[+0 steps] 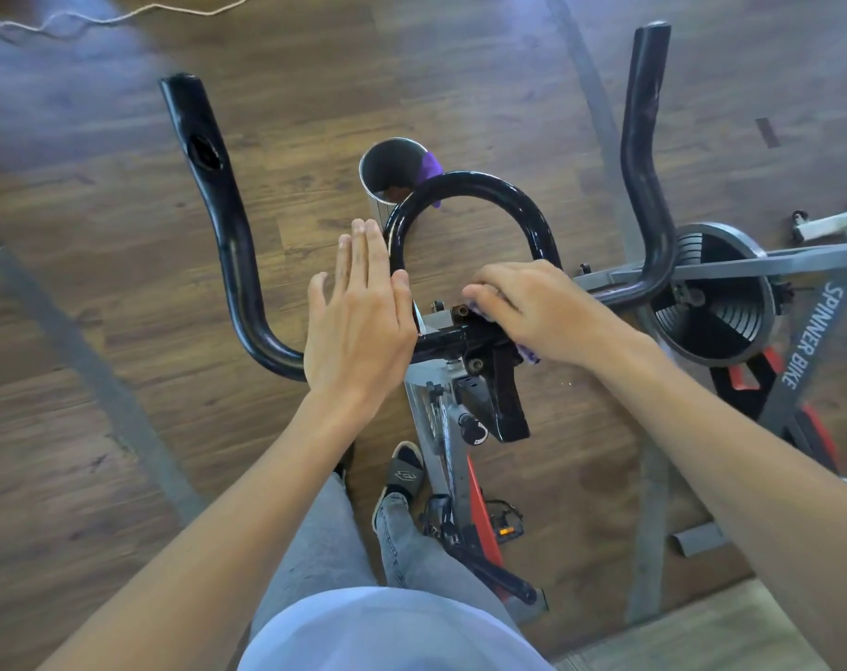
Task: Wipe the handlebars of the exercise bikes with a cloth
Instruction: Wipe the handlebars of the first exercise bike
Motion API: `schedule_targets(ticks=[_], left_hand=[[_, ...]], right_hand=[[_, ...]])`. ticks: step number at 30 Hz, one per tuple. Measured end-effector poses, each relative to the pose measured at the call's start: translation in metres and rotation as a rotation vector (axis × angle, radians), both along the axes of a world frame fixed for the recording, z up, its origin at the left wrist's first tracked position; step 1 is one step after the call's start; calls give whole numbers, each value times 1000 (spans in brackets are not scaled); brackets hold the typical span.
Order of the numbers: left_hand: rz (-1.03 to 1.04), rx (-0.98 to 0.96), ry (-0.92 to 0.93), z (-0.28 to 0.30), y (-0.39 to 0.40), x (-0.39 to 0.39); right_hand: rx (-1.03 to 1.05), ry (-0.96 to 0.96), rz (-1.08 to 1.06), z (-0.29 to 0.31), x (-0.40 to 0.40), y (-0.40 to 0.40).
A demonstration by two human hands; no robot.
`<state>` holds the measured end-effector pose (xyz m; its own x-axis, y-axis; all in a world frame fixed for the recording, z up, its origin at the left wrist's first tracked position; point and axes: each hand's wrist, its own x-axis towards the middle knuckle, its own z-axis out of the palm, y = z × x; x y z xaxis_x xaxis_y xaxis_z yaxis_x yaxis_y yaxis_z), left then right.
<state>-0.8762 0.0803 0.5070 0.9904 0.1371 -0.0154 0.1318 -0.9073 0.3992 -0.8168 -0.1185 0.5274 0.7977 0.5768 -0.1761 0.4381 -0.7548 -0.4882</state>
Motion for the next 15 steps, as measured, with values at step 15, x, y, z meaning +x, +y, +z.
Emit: schedule_targets(ticks=[15], left_hand=[[53, 15, -124, -12, 86, -36]], right_hand=[[-33, -405, -296, -27, -76, 126]])
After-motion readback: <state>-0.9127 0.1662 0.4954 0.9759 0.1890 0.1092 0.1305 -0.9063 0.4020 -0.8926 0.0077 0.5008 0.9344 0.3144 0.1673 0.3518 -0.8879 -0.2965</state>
